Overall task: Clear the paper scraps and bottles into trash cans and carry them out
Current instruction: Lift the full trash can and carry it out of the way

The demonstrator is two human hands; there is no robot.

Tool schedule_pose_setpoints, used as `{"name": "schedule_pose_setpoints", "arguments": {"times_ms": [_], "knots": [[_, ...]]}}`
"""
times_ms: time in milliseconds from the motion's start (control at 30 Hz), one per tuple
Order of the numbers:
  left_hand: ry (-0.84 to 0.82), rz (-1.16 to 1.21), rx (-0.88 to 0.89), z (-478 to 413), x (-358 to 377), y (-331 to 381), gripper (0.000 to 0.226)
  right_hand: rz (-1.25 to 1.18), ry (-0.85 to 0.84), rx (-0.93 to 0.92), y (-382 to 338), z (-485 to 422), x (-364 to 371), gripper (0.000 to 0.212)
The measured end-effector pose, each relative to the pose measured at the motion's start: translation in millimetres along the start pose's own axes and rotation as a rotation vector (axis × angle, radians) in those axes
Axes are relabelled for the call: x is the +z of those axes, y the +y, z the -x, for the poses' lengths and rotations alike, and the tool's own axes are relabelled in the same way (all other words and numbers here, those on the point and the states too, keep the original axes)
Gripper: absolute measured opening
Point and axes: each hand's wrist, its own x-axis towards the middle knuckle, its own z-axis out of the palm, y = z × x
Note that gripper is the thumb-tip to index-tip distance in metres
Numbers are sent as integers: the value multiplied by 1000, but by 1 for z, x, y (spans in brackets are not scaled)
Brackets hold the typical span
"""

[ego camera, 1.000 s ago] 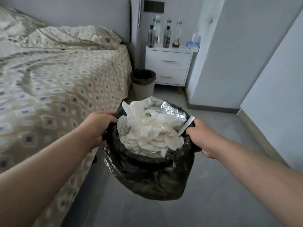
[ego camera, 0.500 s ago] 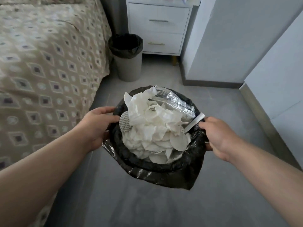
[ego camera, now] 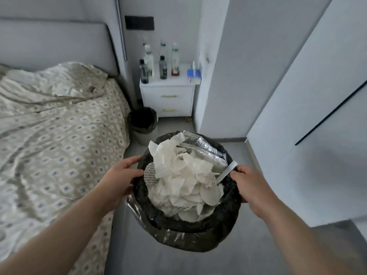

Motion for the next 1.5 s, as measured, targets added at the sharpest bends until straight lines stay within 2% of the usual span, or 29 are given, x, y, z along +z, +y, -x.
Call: {"name": "schedule_pose_setpoints", "arguments": {"times_ms": [133,233,533,700,967,1200,1500], "knots": [[-43,-22,45,62,4,77,35,-38,59,-26,-68,71,-54,20],[-112,-21,97,99,14,120,33,-102,76,-66,-92,111,-89,22],[-414,-118,233,155,71,189,34,-197,405,-61,-81,208,-165,17],[-582,-181,251,175,148,190,34,-240,609,-11,-46,259,-218,21],[-894,-312,229,221,326,159,37,-400,908,127,55,333,-326,18],[-1140,-417,186,289,480,128,38,-558,1069,248,143,394,-413,19],[-1302,-477,132,342,620,96,40,-660,1233,334,206,429,-496,23]]}}
